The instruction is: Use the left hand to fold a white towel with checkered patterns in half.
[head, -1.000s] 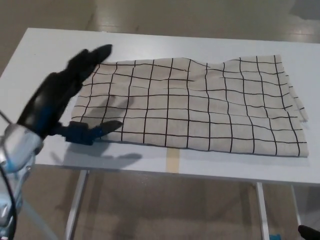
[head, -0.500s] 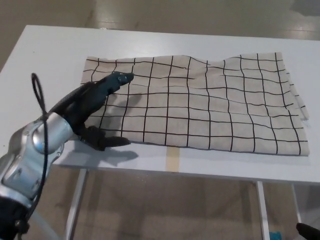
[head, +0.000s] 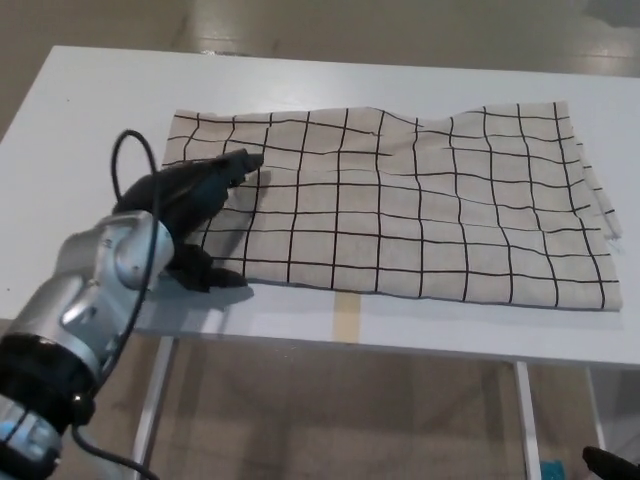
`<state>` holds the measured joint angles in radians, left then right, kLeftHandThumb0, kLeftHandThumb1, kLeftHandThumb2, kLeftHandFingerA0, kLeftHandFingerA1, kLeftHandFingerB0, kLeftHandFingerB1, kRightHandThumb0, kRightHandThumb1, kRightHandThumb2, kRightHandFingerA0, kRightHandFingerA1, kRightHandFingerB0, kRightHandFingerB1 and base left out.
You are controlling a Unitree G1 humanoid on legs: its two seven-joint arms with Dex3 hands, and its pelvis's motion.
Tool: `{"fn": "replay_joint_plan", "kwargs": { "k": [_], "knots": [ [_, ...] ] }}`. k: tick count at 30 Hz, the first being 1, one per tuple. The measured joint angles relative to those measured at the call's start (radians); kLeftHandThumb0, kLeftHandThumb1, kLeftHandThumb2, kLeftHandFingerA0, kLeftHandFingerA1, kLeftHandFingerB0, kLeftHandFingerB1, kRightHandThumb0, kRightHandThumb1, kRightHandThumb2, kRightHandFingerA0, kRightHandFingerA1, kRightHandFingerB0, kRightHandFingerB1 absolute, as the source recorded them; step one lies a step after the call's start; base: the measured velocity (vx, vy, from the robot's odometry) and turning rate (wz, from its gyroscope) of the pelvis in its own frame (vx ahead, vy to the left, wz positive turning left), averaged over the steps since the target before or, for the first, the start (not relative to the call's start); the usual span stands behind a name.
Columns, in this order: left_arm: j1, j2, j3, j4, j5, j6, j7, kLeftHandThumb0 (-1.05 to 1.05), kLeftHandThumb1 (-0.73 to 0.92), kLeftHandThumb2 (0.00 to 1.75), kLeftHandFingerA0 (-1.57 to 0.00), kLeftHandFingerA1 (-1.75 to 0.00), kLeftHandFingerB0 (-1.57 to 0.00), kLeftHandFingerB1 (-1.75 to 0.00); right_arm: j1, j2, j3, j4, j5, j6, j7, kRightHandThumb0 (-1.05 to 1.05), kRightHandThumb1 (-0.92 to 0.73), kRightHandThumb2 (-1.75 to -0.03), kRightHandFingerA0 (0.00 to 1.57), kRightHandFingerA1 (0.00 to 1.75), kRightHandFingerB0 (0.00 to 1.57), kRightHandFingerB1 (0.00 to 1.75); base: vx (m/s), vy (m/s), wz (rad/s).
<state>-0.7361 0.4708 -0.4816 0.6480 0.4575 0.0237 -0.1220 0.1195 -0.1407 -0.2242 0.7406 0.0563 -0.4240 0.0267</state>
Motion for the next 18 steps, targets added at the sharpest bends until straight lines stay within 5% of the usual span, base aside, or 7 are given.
{"fn": "replay_joint_plan", "kwargs": {
  "k": [2,18],
  "knots": [
    [0.000,-0.024,-0.012,0.033,0.018,-0.012,0.023,-0.33,0.40,0.67,-0.03,-0.17,-0.04,-0.28,0.005,0.000,-0.001,-0.002,0.000,-0.004,0.001,-0.29,-0.56,-0.56,0.55,0.60,0.56,0.47,0.00,0.000,0.00],
    [-0.031,-0.115,-0.062,0.185,0.105,-0.098,0.154,-0.32,0.41,0.67,-0.03,-0.18,-0.03,-0.26,0.016,0.002,-0.014,-0.025,0.007,-0.003,0.006,-0.30,-0.56,-0.56,0.55,0.60,0.57,0.48,0.00,0.000,0.00]
  ]
}}
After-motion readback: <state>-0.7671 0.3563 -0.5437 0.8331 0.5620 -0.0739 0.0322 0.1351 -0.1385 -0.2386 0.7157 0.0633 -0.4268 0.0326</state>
